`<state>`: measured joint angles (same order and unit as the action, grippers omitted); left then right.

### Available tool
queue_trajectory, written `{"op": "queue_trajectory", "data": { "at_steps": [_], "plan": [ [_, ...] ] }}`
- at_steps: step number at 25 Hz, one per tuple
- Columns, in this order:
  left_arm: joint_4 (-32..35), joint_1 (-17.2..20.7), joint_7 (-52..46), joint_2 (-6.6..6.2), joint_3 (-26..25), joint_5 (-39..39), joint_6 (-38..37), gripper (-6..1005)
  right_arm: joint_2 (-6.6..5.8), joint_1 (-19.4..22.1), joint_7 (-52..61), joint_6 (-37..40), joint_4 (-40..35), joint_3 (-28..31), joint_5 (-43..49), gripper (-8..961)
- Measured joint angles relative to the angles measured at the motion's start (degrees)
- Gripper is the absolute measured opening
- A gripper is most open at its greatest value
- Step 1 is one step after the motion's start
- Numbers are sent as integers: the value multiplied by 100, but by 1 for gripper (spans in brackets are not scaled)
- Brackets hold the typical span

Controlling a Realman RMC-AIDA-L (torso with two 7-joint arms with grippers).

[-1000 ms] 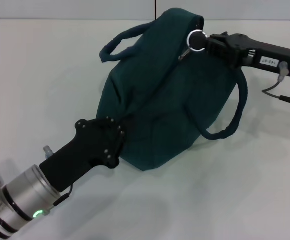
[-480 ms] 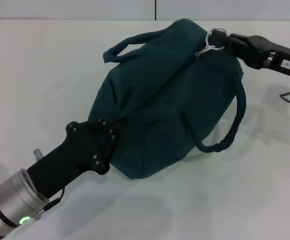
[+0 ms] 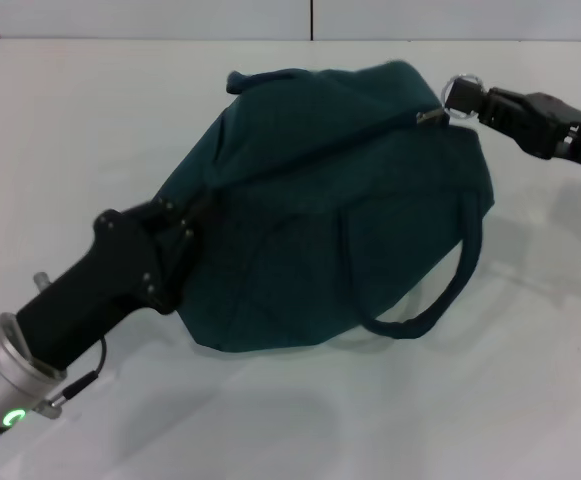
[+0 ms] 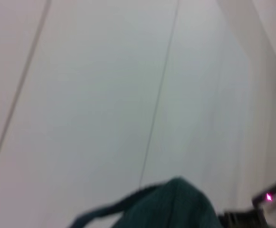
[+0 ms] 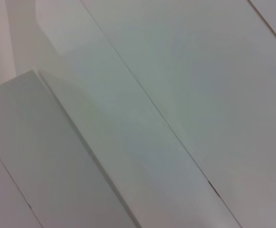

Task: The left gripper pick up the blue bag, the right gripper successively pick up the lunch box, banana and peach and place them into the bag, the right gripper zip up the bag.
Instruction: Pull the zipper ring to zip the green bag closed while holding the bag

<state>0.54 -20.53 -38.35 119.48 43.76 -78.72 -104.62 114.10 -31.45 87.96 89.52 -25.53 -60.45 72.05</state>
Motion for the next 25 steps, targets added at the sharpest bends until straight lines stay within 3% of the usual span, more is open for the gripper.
{"op": "queue_trajectory", "data": {
  "at_steps": [10,14,19,25],
  "plan": [
    [545,14,-304,-4,-1,86,-50,247,14,51,-37,100,13,-39,32,13],
    [1232,-56,-581,12,149,-139,2,355,35,27,-40,142,14,-37,42,13],
    [2708,-292,-2161,28,359,-358,544,557,46,19,-57,148,13,-36,153,14],
    [4909,-382,-4736,14,1278,-1073,1577,736,51,66,-87,144,13,8,170,14]
  ]
}}
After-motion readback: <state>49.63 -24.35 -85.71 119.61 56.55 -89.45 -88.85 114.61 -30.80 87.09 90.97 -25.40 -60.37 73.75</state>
